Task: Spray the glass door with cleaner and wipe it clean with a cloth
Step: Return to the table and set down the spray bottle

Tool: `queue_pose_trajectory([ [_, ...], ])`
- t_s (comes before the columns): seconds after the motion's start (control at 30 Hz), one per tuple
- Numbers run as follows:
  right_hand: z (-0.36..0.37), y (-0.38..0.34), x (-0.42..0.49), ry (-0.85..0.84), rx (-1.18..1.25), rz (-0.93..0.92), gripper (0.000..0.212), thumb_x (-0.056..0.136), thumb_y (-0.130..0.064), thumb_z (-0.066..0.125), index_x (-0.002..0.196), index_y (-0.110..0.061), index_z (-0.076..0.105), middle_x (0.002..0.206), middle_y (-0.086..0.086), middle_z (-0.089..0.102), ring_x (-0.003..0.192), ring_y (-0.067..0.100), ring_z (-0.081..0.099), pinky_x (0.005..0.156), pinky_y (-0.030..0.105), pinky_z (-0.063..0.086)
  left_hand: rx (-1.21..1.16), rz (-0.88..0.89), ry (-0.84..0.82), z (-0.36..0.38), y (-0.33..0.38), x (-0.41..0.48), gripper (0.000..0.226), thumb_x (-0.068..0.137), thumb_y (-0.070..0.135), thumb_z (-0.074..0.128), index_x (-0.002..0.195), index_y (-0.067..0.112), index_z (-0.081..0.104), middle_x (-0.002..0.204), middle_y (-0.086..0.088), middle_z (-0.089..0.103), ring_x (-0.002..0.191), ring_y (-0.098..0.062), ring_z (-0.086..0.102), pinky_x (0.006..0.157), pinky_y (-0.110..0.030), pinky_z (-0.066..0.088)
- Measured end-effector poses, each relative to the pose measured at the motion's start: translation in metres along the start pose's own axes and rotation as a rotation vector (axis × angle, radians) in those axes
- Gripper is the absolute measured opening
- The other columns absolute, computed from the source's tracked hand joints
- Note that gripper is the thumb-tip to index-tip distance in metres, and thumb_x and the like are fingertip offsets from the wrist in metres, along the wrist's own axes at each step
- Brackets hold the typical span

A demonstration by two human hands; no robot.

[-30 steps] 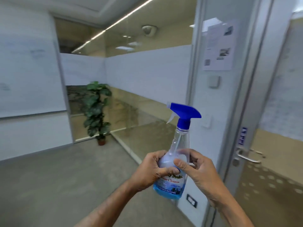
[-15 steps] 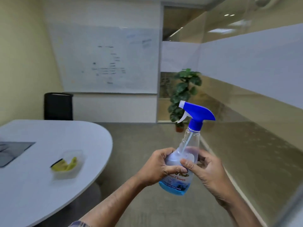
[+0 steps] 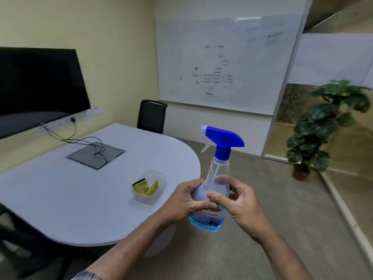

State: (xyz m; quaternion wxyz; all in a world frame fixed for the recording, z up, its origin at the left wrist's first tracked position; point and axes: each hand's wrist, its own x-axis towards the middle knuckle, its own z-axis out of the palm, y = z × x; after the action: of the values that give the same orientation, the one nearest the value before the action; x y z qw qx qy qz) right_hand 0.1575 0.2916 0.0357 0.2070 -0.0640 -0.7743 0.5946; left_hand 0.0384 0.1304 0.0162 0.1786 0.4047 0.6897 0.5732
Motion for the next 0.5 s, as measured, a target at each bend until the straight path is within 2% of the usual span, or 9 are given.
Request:
queue_pose_trajectory([
  [0.1,0.029,0.006,0.035,-0.039,-0.02,-0.008,0.049,0.071,-0.052,0.087,0.114,-0.037,0.07,0.116,-0.012,0.074,0.106,0.014,0.071,0.085,0.033,0.064,0.036,-0.011,0.034,-0.041,-0.016,0.009,0.035,0.087,0.039,0.082,0.119,0.034,0.07,0.119,0.011,0.077,0.112,-0.007,0.073,0.086,-0.018,0.059],
  [0.2,0.064,0.014,0.07,-0.045,-0.03,0.006,0.053,0.07,-0.049,0.083,0.118,-0.032,0.068,0.119,-0.01,0.072,0.109,0.016,0.069,0.081,0.028,0.063,0.078,-0.029,0.028,-0.089,-0.038,0.019,0.036,0.087,0.046,0.079,0.121,0.039,0.069,0.12,0.018,0.076,0.114,-0.006,0.072,0.09,-0.02,0.06],
  [0.4,0.145,0.043,0.147,-0.013,-0.063,0.074,0.046,0.084,-0.029,0.083,0.126,-0.025,0.066,0.127,-0.004,0.068,0.112,0.026,0.063,0.095,0.05,0.059,0.154,-0.084,-0.011,-0.196,-0.098,0.052,0.036,0.087,0.045,0.08,0.12,0.048,0.067,0.118,0.027,0.073,0.114,0.003,0.067,0.084,-0.012,0.058],
  [0.47,0.171,0.051,0.173,0.005,-0.056,0.093,0.046,0.084,-0.028,0.083,0.127,-0.024,0.066,0.128,-0.004,0.068,0.113,0.024,0.062,0.092,0.047,0.059,0.163,-0.101,-0.016,-0.227,-0.115,0.066,0.037,0.087,0.042,0.081,0.121,0.045,0.067,0.117,0.026,0.074,0.113,0.003,0.067,0.084,-0.012,0.057],
  [0.5,0.183,0.054,0.186,0.019,-0.051,0.099,0.046,0.084,-0.028,0.084,0.127,-0.024,0.066,0.128,-0.005,0.069,0.112,0.021,0.062,0.087,0.041,0.058,0.171,-0.107,-0.015,-0.241,-0.123,0.073,0.038,0.087,0.042,0.082,0.122,0.043,0.068,0.117,0.024,0.074,0.113,0.002,0.067,0.085,-0.013,0.057],
])
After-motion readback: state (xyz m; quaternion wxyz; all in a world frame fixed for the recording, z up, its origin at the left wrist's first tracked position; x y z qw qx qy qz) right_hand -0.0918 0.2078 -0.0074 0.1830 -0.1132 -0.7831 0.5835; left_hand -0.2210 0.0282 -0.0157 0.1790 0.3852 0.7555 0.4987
